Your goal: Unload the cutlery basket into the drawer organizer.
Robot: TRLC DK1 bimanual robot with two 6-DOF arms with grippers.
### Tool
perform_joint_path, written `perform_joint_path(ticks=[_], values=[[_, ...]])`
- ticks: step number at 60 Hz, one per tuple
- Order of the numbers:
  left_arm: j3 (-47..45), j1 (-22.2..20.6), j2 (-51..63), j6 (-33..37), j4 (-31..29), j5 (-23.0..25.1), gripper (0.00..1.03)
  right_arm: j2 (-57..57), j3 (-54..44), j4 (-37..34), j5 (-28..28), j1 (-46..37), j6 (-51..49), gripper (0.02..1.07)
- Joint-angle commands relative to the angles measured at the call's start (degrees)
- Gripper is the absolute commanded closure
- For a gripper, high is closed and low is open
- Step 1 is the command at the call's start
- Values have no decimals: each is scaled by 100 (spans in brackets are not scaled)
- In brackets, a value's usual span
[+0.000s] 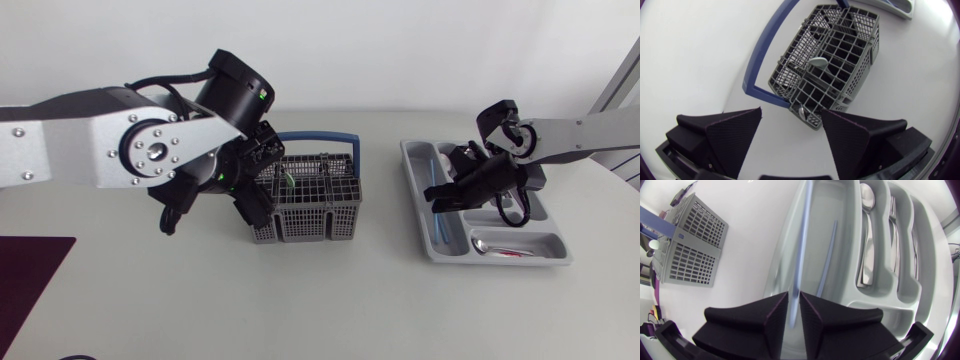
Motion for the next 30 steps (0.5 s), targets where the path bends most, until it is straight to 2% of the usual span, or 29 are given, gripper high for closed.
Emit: perform_joint_path(ticks=[1, 6, 9, 27, 30], values=[[22, -96, 193, -138, 15, -161, 10, 121, 120, -121, 51, -54, 94, 58], [83, -158, 264, -200, -64, -222, 10, 113, 129, -191, 60, -54, 94, 41], [153, -184, 299, -323, -144, -213, 10, 113, 138, -253, 60, -54, 94, 37], [356, -210, 563, -701, -372, -90, 11, -28, -11, -279, 16, -168, -55, 37], [364, -193, 615, -710, -363, -99, 14, -90, -46, -279, -19, -186, -82, 37]])
